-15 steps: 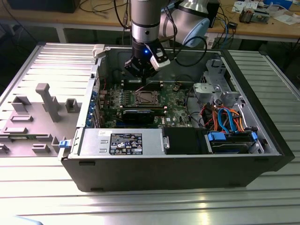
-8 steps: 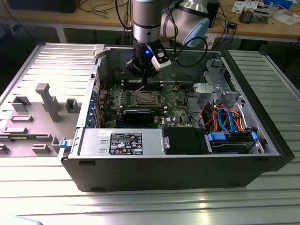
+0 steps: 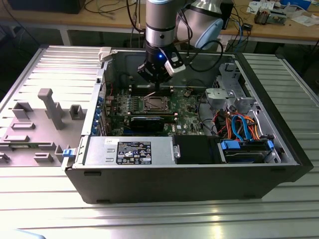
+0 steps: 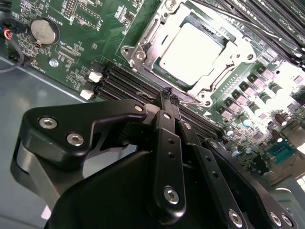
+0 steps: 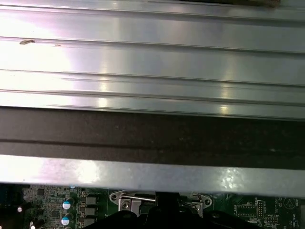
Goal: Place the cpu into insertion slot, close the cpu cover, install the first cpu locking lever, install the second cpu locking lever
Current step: 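Install the first cpu locking lever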
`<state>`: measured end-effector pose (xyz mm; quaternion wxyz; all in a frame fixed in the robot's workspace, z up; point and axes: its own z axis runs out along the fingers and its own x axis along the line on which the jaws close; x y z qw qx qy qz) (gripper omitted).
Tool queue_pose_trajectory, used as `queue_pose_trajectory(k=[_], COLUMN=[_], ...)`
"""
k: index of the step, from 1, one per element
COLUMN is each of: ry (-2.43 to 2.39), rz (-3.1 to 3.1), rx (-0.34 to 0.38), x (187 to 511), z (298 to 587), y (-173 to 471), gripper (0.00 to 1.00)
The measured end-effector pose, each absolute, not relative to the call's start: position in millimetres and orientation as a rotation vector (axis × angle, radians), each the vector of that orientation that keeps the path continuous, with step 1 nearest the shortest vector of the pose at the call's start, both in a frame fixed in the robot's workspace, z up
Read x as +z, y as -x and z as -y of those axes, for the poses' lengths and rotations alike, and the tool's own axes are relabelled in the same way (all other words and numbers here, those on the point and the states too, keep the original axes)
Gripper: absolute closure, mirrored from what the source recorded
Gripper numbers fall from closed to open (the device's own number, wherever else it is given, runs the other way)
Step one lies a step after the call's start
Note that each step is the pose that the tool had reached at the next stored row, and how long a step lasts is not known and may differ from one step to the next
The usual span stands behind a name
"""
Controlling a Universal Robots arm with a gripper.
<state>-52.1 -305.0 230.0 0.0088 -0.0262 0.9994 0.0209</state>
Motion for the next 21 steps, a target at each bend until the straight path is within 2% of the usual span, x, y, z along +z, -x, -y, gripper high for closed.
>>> queue_pose_trajectory(k=[21], ry=[0.058], rz=[-3.122], rx=[0.065], x=[227.2], z=[305.0], y=[47.4], gripper=[0.89])
